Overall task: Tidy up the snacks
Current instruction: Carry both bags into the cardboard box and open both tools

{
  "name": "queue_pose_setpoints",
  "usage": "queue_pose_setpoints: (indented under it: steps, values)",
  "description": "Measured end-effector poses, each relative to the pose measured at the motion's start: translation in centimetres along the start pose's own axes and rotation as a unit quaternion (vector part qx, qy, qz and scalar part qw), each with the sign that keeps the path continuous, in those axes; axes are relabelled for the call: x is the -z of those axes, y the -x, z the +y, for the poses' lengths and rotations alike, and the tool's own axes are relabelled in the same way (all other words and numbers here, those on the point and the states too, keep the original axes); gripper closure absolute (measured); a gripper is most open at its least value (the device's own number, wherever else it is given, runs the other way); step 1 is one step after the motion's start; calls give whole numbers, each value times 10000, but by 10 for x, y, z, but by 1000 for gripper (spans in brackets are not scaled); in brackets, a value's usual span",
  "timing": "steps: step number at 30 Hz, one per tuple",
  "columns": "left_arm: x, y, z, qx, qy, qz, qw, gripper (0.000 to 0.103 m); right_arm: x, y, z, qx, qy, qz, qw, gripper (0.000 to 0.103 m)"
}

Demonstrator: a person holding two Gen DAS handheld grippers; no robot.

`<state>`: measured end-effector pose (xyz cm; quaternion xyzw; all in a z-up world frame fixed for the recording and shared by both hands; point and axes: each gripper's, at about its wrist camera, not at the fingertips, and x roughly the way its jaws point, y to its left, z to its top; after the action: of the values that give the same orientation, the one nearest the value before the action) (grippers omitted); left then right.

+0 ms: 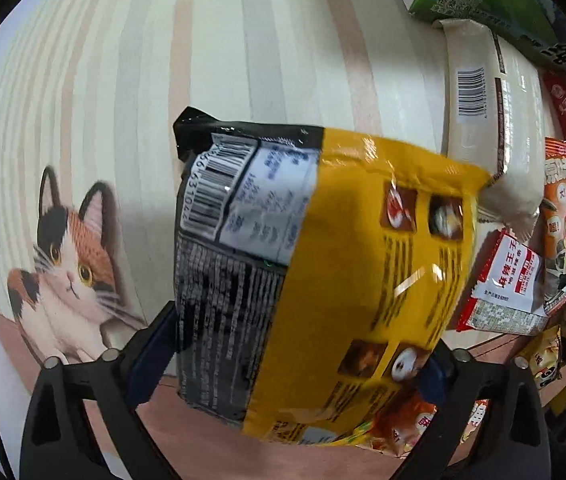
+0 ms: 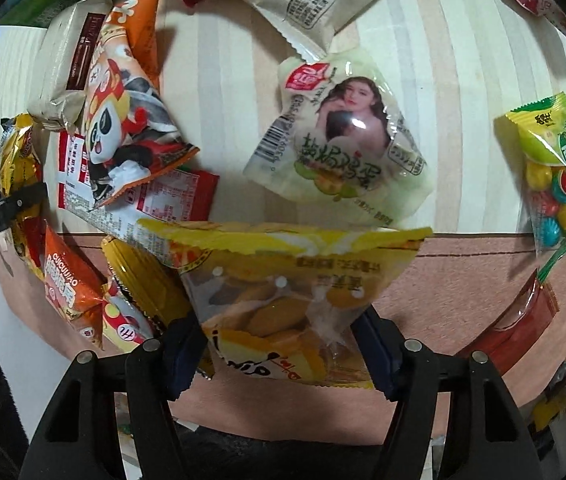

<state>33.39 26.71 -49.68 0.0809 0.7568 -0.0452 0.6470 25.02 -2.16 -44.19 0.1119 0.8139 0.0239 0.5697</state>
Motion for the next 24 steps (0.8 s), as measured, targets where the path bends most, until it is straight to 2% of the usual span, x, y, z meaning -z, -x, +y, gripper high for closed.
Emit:
queue_pose_setpoints:
  steps: [2,8,15,18,20,24]
  values:
    - [11,-1,10,15,112,-86,9999,16,1,-4,8,35,-45,-18,10000,43]
    - [52,-20,37,-154,346,-137,9992,20,14,-6,13,-13,-149,-146,9998,55]
    - [45,-34,33,-152,706,-274,9970,20,45,27,-10,-104,-223,-388,9989,58]
    - [44,-18,42,-150,855,-415,9954,20,57,41,-18,-223,-299,-490,9981,58]
    - [58,-11,55,-128,969,-567,9936,20,64,51,-24,-303,-340,-552,9974,59]
    - [81,13,56,22,1145,-855,9897,20,75,78,-34,-612,-421,-630,9952,59]
